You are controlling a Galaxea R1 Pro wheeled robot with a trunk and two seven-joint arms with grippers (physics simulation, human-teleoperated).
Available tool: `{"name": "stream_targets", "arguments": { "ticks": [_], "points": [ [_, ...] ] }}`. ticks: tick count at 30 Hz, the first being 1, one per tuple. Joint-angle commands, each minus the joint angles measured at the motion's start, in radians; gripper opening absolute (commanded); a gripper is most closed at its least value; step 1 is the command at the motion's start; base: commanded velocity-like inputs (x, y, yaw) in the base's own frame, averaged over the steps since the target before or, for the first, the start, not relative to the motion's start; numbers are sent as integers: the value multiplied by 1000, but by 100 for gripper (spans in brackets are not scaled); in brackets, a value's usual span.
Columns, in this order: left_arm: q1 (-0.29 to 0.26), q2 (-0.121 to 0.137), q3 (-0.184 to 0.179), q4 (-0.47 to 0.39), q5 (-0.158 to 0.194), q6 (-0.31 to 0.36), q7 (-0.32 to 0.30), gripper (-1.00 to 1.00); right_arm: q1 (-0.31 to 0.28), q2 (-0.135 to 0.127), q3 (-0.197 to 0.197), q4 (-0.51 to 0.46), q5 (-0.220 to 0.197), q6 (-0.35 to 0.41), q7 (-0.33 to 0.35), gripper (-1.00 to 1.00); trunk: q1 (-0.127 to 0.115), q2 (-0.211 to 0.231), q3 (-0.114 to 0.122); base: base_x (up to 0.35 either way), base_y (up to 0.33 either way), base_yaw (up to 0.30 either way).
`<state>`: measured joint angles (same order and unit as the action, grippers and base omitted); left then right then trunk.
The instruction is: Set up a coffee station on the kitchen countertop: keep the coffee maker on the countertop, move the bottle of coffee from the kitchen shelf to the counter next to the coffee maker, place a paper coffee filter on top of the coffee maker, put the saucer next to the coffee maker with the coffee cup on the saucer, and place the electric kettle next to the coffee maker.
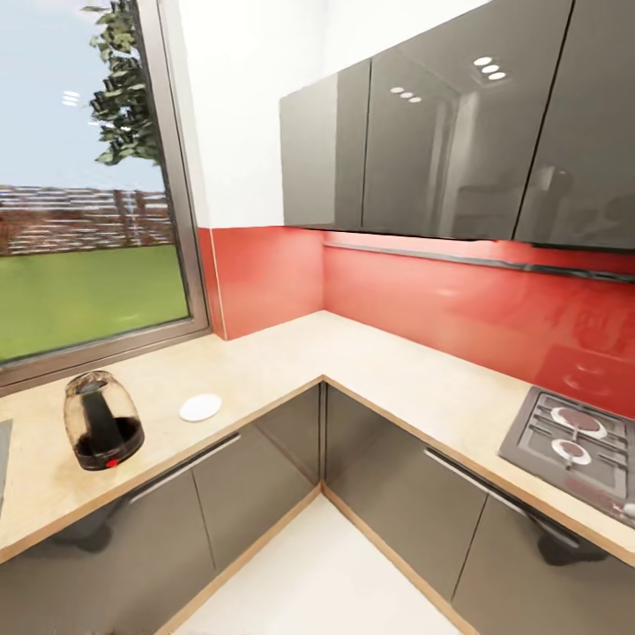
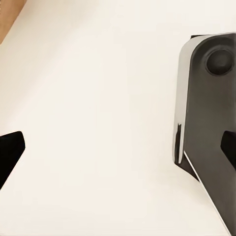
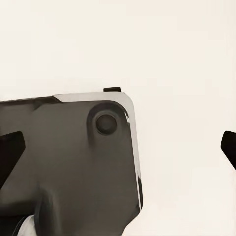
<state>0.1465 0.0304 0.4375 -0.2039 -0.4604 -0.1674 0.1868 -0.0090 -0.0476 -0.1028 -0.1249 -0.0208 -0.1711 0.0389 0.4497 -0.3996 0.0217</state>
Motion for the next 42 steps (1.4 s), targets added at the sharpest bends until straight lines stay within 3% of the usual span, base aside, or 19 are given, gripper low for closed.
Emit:
{"name": "stream_targets", "arguments": {
  "ticks": [1,21,34,42],
  "points": [
    [0,0,7,0,-11,-3,2,100,0,0,-6,1,-2,-4,4,100,0,0,0,8,-6,279],
    [0,-1,7,1,-11,-4,2,100,0,0,-6,1,-2,-4,3,100,0,0,0,1,-5,279],
    [1,-1,7,4,-11,-4,2,100,0,0,-6,1,-2,-4,3,100,0,0,0,96,-226,278],
    [1,-1,9,4,-9,-5,1,100,0,0,-6,1,-2,-4,3,100,0,0,0,19,-21,279]
  ]
}}
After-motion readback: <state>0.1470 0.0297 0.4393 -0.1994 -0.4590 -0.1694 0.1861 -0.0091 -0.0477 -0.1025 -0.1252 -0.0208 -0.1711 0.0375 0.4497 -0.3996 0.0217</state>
